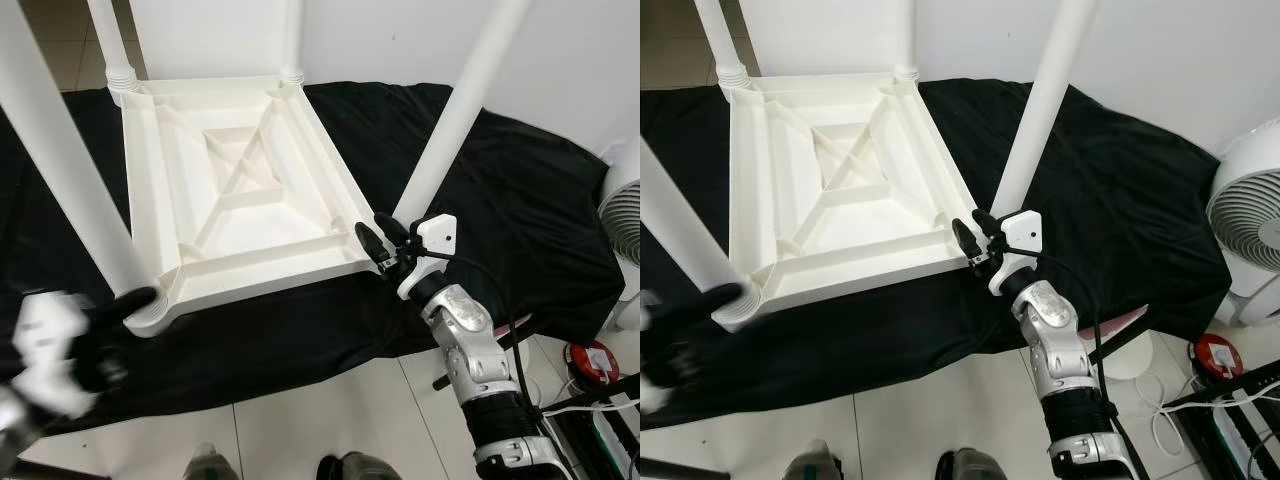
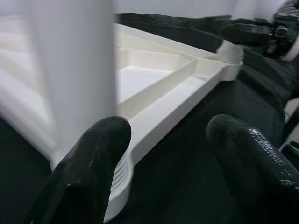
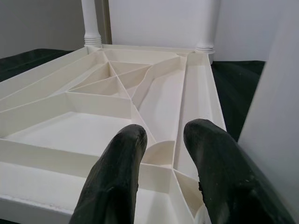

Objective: Building children table

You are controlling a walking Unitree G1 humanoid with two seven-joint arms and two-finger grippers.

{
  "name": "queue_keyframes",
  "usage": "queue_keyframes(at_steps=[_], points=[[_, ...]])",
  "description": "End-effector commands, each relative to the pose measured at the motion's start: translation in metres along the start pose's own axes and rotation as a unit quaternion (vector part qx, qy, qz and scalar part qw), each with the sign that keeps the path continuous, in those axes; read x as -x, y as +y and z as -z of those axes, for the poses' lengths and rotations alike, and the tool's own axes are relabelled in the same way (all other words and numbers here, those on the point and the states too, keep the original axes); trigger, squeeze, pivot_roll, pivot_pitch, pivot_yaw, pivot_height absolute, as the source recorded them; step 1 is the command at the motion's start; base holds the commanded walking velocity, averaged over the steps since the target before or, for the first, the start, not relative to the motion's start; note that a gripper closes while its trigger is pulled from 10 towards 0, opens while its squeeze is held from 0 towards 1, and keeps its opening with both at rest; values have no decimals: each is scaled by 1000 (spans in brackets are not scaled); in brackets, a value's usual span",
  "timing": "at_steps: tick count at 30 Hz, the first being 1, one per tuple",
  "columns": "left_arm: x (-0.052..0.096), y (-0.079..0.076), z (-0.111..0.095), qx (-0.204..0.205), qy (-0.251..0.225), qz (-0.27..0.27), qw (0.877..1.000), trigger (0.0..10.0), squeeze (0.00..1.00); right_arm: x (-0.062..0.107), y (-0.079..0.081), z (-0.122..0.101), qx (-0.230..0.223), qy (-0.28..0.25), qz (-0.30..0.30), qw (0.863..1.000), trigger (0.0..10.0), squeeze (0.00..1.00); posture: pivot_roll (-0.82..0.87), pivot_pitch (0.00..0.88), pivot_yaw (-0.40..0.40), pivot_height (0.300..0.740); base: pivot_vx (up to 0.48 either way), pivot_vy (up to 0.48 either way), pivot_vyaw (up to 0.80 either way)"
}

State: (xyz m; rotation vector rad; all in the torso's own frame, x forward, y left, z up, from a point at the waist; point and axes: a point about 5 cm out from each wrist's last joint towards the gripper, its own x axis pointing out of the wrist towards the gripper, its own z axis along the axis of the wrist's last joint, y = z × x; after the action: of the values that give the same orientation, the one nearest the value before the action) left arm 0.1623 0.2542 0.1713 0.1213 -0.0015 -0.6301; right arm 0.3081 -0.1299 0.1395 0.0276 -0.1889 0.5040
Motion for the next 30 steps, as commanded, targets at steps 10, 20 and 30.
queue_keyframes(at_steps=[10,20,30], points=[[51,42,-7,-17,20,-125,992,10000,0,-3,6,8,-9,12,-41,999,10000,0,272,55,-126,740,0,0,0],[14,105,-12,-49,-16,-267,962,10000,0,10,31,24,-35,37,-62,997,10000,0,238,46,-107,740,0,0,0],[-56,115,-29,-49,-95,-243,964,10000,0,26,45,34,-42,47,-21,998,10000,0,171,24,-87,740,0,0,0]])
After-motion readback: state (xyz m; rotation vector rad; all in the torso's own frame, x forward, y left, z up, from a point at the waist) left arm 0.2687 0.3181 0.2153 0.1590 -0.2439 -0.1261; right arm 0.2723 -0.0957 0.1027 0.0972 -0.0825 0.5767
